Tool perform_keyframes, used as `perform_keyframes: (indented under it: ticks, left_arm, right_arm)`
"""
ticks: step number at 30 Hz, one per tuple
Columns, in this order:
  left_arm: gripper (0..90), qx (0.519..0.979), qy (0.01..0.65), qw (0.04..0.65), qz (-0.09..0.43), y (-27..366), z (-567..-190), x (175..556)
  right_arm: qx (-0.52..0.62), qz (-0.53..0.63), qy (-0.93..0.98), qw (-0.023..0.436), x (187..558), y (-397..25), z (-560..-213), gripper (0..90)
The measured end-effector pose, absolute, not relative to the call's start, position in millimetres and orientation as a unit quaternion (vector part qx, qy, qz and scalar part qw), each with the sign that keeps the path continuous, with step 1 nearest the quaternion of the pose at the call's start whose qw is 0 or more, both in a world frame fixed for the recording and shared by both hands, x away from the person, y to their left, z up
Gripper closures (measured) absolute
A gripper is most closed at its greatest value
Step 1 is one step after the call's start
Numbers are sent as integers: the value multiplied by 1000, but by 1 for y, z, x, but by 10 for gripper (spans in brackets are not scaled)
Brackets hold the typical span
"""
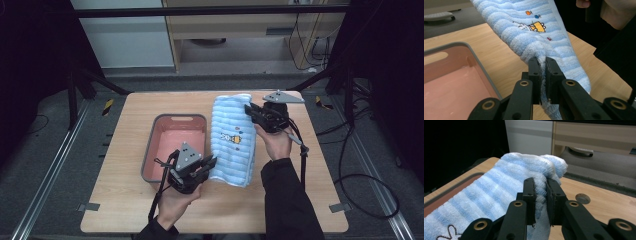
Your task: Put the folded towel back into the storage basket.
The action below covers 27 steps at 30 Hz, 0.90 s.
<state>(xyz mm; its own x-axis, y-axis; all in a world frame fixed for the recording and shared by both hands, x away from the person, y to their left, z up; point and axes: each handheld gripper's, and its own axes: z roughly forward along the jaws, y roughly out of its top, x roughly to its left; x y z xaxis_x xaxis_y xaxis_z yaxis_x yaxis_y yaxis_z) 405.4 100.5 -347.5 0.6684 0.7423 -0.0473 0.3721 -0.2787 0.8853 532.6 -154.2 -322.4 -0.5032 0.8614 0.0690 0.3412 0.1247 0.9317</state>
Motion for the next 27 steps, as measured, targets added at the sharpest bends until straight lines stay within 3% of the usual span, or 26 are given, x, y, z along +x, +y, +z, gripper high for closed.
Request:
perform_keyframes:
  ticks: [27]
  left_arm:
    - [842, 745, 398, 482, 232, 173, -334, 412]
  right_arm:
    - [395, 523, 717, 240, 562, -76, -313, 791]
